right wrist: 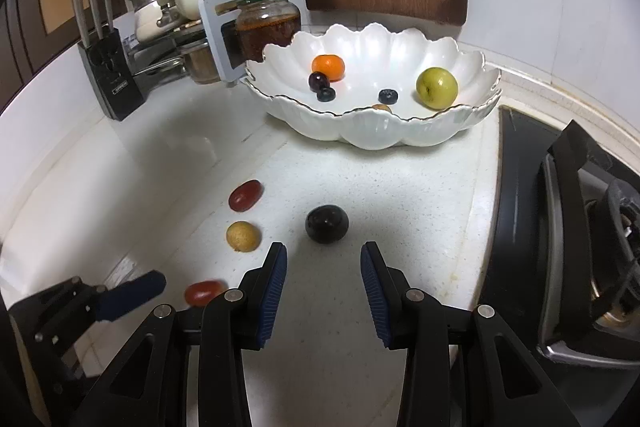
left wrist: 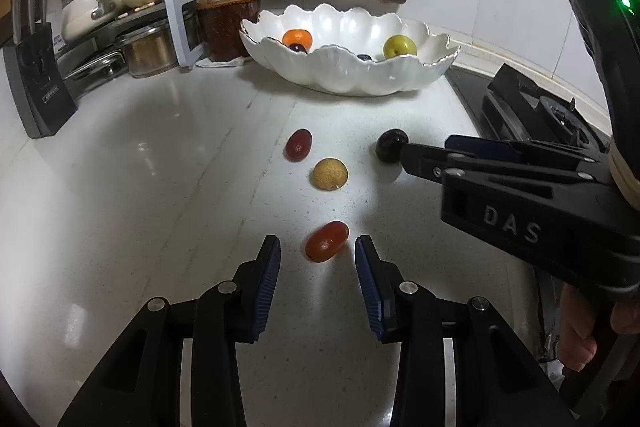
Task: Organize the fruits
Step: 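Withdraw both tools from the bowl toward the remaining fruits on the counter, then close the right gripper on the dark plum while the left grasps a red date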
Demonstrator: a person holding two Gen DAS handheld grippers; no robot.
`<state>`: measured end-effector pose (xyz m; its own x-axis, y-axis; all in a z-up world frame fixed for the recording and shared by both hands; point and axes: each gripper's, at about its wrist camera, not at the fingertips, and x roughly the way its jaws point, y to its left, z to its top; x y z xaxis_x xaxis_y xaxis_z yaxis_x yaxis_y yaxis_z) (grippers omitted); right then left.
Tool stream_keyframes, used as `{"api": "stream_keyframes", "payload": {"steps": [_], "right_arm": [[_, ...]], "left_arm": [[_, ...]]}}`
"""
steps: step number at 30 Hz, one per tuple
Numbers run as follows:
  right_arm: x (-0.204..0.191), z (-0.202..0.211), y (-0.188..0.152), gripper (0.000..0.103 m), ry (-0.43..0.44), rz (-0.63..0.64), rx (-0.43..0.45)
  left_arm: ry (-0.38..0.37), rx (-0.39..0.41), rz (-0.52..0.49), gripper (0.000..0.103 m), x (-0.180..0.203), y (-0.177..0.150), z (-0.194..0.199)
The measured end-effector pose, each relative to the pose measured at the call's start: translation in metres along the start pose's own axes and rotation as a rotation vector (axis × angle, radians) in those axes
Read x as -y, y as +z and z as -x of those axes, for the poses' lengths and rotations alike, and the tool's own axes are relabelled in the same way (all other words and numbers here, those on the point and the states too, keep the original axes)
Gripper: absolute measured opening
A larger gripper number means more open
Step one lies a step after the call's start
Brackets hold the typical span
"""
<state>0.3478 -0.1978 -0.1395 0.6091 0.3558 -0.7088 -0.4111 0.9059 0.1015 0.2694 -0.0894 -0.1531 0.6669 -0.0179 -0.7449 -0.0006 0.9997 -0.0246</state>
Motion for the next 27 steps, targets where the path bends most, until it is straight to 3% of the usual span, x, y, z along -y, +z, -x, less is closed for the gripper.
{"api": "stream_keyframes", "payload": {"steps": [14, 20, 27], "right_arm": [[0.006, -0.027, 0.011, 0.040, 0.007, -0.026, -0.028], [0.008, -0.039, 0.012, 0.040, 0.041, -0.063, -0.059], [0.005, -0.046, 0.017, 0.040, 0.002, -0.049, -0.059]], "left_arm": [[-0.024, -0.025, 0.014, 0.033, -0.002, 0.004, -0.014], [-0.035, -0.020, 0.008, 0.026, -0.002, 0.004, -0.015], [-0.060, -0.019, 0.014, 0.022, -0.006, 0.004, -0.015]]}}
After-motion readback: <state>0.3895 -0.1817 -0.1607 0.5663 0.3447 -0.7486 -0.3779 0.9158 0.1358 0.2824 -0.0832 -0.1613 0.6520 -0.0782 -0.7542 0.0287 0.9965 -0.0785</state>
